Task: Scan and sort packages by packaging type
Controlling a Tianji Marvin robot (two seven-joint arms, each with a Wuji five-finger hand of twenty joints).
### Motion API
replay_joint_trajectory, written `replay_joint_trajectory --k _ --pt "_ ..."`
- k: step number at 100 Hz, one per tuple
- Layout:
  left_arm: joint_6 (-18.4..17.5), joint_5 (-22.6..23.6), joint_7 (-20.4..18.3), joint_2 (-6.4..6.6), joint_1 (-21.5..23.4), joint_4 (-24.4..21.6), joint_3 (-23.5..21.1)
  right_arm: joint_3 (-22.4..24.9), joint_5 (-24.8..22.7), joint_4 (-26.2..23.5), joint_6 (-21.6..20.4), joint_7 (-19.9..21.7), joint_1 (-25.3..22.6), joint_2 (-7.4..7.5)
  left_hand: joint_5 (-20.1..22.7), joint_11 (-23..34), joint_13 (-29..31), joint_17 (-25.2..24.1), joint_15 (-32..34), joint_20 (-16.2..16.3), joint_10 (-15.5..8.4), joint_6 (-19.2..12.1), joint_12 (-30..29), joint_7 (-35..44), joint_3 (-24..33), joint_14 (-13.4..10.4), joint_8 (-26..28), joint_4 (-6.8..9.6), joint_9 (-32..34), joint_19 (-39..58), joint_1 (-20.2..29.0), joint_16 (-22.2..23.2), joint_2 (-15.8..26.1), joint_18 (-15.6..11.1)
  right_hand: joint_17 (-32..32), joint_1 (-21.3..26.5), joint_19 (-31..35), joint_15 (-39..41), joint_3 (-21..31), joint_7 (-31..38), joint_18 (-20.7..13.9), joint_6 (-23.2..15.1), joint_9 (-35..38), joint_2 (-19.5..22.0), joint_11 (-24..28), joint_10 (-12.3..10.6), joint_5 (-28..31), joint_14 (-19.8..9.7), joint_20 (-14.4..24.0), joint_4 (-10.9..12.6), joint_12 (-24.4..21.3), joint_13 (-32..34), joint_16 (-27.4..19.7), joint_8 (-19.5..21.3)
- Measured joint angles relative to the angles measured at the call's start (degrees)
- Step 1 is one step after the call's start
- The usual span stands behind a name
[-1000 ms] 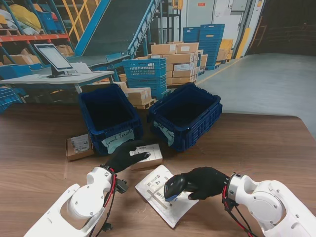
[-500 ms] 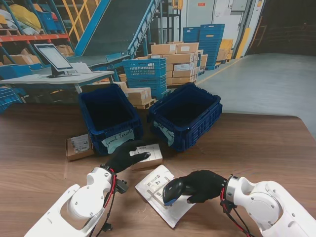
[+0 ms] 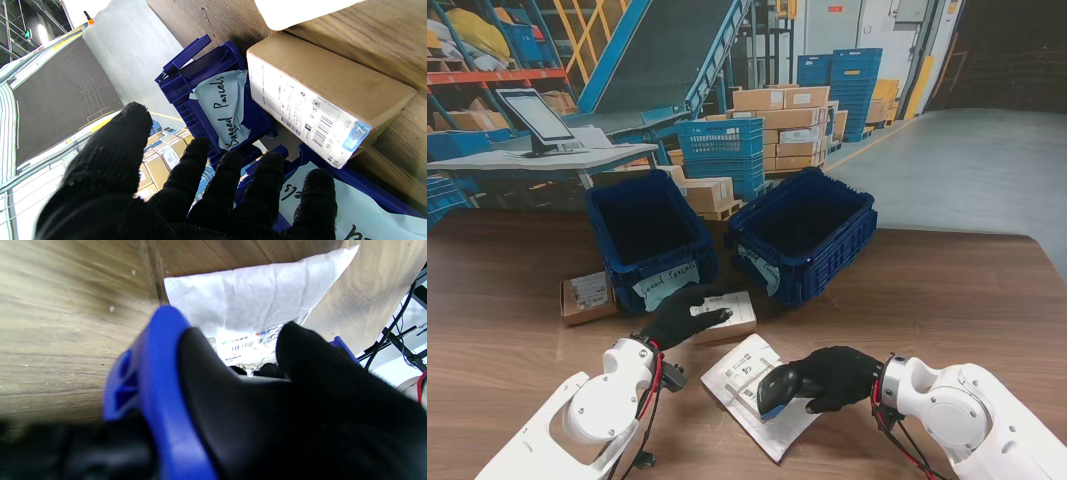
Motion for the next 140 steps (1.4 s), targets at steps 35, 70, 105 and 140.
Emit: replay_joint_trajectory --k 35,70,105,140 --pt "-0.04 -0.03 -0.30 0.02 -0.28 0.28 0.26 -0.20 -0.03 0.27 -0.23 -0.49 0.13 0.00 0.00 0.00 0.00 0.00 0.00 0.00 0.00 0.00 0.00 0.00 0.00 0.00 0.00 0.00 0.00 0.00 0.00 0.00 0.00 0.00 0.10 0.00 0.00 0.00 0.00 0.00 0.00 0.00 0.00 0.00 0.00 -0.01 0.00 0.00 0.01 0.00 0.13 -0.01 0.01 0.00" --pt "-0.46 1.14 -1.50 0.43 -1.35 0.92 1.65 3.91 0.54 -5.84 5.42 -1.45 -4.25 -0.46 0.00 0.00 0.00 0.00 0.00 0.00 0.00 0.00 0.00 0.00 0.00 0.00 0.00 0.00 0.00 0.00 0.00 0.00 0.00 0.00 0.21 0.00 -0.01 0.00 0.00 0.00 0.00 0.00 0.00 0.00 0.00 -0.01 0.00 0.00 0.01 -0.01 0.13 -0.01 0.01 0.00" --pt "-2.78 1.65 -1.82 0.49 -2.81 2.85 3.73 8.29 1.52 -12.47 12.72 -3.24 -8.61 -1.75 0.00 0.00 0.00 0.00 0.00 0.00 0.00 0.00 0.00 0.00 0.00 0.00 0.00 0.00 0.00 0.00 0.00 0.00 0.00 -0.40 0.23 0.00 -0.01 0.00 0.00 -0.01 0.00 0.00 0.00 0.00 0.00 -0.01 0.00 0.00 0.01 -0.01 0.14 -0.01 0.02 0.00" --pt "-2.71 5.34 -9.82 2.51 -2.14 1.78 2.88 11.21 2.73 -17.57 22.53 -7.06 -12.06 -2.99 0.00 0.00 0.00 0.00 0.00 0.00 0.00 0.00 0.00 0.00 0.00 0.00 0.00 0.00 0.00 0.00 0.00 0.00 0.00 -0.55 0.62 0.00 -0.01 0.00 0.00 -0.01 0.06 0.00 0.00 0.00 0.00 -0.01 0.00 0.00 0.01 -0.01 0.14 -0.01 0.02 0.00"
